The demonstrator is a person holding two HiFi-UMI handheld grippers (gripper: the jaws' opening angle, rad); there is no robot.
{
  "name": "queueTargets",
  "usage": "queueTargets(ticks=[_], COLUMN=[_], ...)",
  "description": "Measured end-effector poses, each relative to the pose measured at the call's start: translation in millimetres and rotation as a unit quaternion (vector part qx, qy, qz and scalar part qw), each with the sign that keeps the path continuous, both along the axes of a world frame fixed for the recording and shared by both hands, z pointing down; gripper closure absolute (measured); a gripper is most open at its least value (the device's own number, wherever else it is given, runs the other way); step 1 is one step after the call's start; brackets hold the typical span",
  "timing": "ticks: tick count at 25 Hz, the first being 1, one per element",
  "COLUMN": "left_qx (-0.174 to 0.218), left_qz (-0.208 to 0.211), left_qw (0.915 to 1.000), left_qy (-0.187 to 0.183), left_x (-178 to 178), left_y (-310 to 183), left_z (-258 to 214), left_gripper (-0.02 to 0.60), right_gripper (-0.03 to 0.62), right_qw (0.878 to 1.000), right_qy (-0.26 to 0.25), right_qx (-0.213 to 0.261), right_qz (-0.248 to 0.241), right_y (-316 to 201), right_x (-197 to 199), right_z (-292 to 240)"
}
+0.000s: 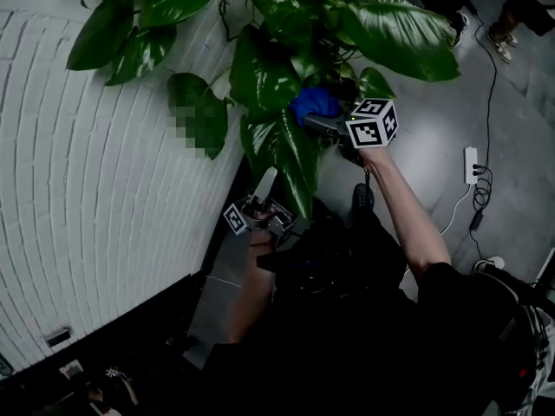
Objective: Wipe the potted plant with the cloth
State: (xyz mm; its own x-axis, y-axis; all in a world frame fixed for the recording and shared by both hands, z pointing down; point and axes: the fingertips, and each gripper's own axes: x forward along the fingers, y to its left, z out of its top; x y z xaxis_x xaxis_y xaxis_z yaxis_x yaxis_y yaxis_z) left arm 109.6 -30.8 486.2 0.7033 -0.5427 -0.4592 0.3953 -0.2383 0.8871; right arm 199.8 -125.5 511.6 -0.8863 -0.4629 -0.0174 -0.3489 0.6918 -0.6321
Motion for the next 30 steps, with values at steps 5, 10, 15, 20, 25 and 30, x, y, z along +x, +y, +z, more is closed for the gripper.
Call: queueTargets(ticks=[5,10,15,20,25,30], left_qx=[-0.001,0.000,-0.006,-0.001,0.017,0.027], left_qz=[-0.002,-0.006,0.010,0.027,0.034,0.044], left_qw=[0.9998,0.9996,0.9995,0.9944,0.9878,0.9817], left_qy=[0.021,0.029,-0.030,-0.102,-0.151,-0.183], left_x=[-3.9,-5.2,-0.5,4.6,9.6,10.9], left_y=[-0.8,-1.8,2.9,6.3,10.1,12.1], left_z=[-3.4,-7.4,11.3,29.7,33.5,34.8], left_gripper=[0.558,0.558,0.558,0.558,0.558,0.558], right_gripper=[0.534,0.534,0.534,0.534,0.534,0.534], right_qw=[0.998,0.995,0.997,0.994,0.989,0.989], right_qy=[-0.023,0.019,0.061,0.075,0.109,0.133], right_qx=[-0.007,-0.016,0.013,0.078,0.091,0.066], right_qz=[-0.052,-0.100,-0.049,0.033,0.030,0.024], right_y=[72.5,139.9,151.4,101.7,42.5,-22.7], right_x=[-24.5,-42.6,4.1,55.4,27.4,-6.8], right_z=[13.7,39.5,21.9,-49.9,-74.6,-61.0])
